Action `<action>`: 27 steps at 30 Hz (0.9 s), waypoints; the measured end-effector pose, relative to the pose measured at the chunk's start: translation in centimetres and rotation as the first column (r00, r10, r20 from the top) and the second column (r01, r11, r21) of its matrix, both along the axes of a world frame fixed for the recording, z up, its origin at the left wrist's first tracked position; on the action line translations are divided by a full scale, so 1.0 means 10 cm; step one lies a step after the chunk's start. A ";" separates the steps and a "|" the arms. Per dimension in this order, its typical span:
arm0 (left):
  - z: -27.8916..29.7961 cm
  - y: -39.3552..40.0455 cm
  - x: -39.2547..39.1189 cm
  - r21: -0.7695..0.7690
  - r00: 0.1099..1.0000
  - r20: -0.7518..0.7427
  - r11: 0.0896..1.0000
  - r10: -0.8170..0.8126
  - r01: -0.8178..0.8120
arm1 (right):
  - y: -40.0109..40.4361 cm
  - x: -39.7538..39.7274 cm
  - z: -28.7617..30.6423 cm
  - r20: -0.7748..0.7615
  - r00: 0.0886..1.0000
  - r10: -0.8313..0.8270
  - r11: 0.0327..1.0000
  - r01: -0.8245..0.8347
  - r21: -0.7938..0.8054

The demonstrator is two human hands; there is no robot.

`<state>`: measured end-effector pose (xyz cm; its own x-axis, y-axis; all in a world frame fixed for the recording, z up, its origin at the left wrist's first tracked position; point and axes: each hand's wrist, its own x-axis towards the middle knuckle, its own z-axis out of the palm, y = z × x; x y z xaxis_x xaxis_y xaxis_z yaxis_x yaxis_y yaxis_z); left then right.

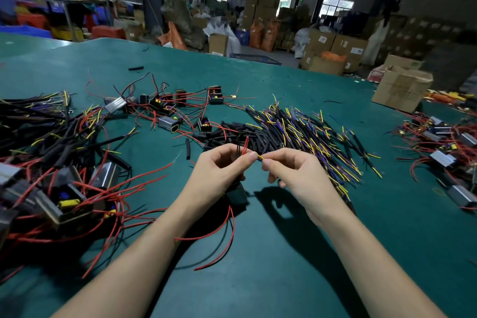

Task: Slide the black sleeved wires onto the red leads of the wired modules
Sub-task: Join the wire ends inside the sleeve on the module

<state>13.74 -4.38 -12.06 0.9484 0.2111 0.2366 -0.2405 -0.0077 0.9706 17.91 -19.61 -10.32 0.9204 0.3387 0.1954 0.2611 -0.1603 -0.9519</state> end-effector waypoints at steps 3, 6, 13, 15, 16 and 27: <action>0.00 -0.01 -0.01 -0.014 1.000 0.005 1.000 -0.004 0.005 | 0.00 -0.02 0.00 -0.014 1.000 -0.011 1.000 0.011 0.005; -0.01 -0.01 0.00 -0.022 1.000 0.003 1.000 0.013 -0.012 | 0.00 -0.02 0.00 -0.082 0.996 -0.021 0.998 0.026 0.065; 0.00 -0.02 -0.02 -0.014 1.000 -0.031 1.000 -0.007 0.007 | 0.02 -0.02 -0.02 -0.197 0.978 -0.074 0.973 0.113 0.199; 0.00 -0.02 -0.02 0.002 0.999 -0.042 1.000 -0.017 0.017 | 0.04 -0.02 -0.02 -0.198 0.974 -0.111 0.960 0.157 0.232; 0.00 -0.02 -0.02 0.011 0.999 -0.046 1.000 -0.021 0.021 | 0.04 -0.03 -0.02 -0.197 0.973 -0.123 0.956 0.169 0.240; 0.01 -0.02 -0.02 -0.046 0.999 -0.047 0.999 0.005 -0.007 | 0.02 -0.03 -0.05 -0.136 0.991 0.008 0.997 0.002 0.074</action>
